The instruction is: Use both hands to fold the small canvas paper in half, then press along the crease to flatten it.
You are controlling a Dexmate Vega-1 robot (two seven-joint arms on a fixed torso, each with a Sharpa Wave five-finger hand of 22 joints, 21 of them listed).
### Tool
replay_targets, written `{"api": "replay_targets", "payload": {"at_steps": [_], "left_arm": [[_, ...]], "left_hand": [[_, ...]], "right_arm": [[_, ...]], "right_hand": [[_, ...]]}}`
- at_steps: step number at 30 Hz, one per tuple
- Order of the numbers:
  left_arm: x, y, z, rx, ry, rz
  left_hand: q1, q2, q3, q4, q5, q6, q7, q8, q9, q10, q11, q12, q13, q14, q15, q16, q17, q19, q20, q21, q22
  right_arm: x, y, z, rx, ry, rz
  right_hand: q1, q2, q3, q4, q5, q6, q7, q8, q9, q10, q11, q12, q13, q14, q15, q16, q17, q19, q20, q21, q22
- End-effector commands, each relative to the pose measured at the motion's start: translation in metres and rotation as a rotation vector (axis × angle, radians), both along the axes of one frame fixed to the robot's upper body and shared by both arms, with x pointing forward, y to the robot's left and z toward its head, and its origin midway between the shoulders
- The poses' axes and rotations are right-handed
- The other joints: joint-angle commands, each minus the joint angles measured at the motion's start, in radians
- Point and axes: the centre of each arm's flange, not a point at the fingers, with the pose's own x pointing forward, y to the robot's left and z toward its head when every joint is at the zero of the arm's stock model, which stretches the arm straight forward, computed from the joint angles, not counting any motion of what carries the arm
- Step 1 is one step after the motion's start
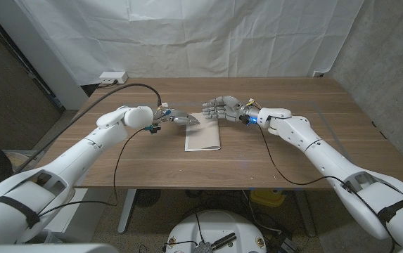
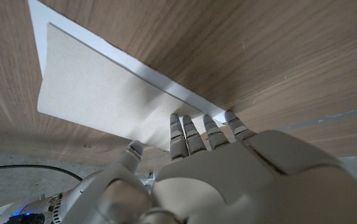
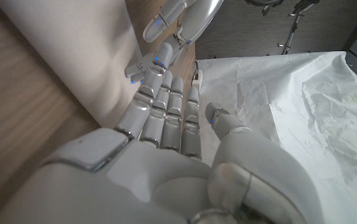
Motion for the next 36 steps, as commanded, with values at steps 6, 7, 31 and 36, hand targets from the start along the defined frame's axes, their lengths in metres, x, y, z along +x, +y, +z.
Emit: {"api": "replay_targets", "payload": {"at_steps": [6,7,31,36], "left_arm": [[0.002,0.0,0.003,-0.013,0.001,-0.004],[0.002,0.0,0.003,-0.012,0.001,-0.004],[0.006,-0.002,0.006,-0.018,-0.001,-0.008],[0.006,-0.002,0.006,-0.017,0.001,-0.007]], "left_hand": [[-0.001,-0.001,-0.002,0.006,0.006,0.007,0.005,0.006,-0.001,0.009,0.003,0.005,0.003,0.003,-0.051,0.007,0.0,-0.002,-0.012,-0.003,-0.001],[-0.001,-0.001,-0.002,0.006,0.006,0.007,0.005,0.006,-0.001,0.01,0.002,0.006,0.003,0.003,-0.051,0.007,0.0,-0.002,-0.013,-0.004,-0.001],[0.0,0.0,-0.006,0.007,0.008,0.007,0.006,0.006,-0.001,0.01,0.004,0.006,0.003,0.004,-0.051,0.007,0.0,0.001,-0.019,-0.005,-0.001],[0.001,0.001,-0.007,0.007,0.009,0.006,0.005,0.006,-0.001,0.009,0.004,0.005,0.002,0.004,-0.052,0.007,0.0,0.002,-0.02,-0.006,-0.001]], "right_arm": [[-0.004,0.009,0.022,-0.246,-0.356,-0.279],[-0.005,0.01,0.023,-0.269,-0.386,-0.304],[0.004,0.037,0.015,-0.792,-0.626,-0.45],[0.006,0.043,0.014,-0.822,-0.64,-0.434]], "right_hand": [[-0.026,-0.019,-0.074,0.011,-0.022,0.101,0.013,0.019,0.004,0.004,0.01,0.003,0.003,-0.063,0.01,-0.007,0.004,-0.069,0.024,-0.042,-0.004],[-0.045,-0.022,-0.089,0.024,-0.024,0.11,0.019,0.018,0.004,0.007,0.013,0.003,0.003,-0.061,0.014,-0.005,0.003,-0.069,0.026,-0.045,-0.004],[-0.058,0.02,-0.059,0.059,-0.008,0.158,0.035,0.009,0.001,0.043,0.009,0.006,0.0,-0.03,-0.011,0.001,-0.019,-0.048,0.013,-0.06,-0.006],[-0.078,0.008,-0.069,0.08,-0.014,0.147,0.042,-0.001,0.002,0.031,0.01,-0.002,-0.001,-0.05,-0.009,-0.005,-0.019,-0.056,0.01,-0.069,-0.006]]}}
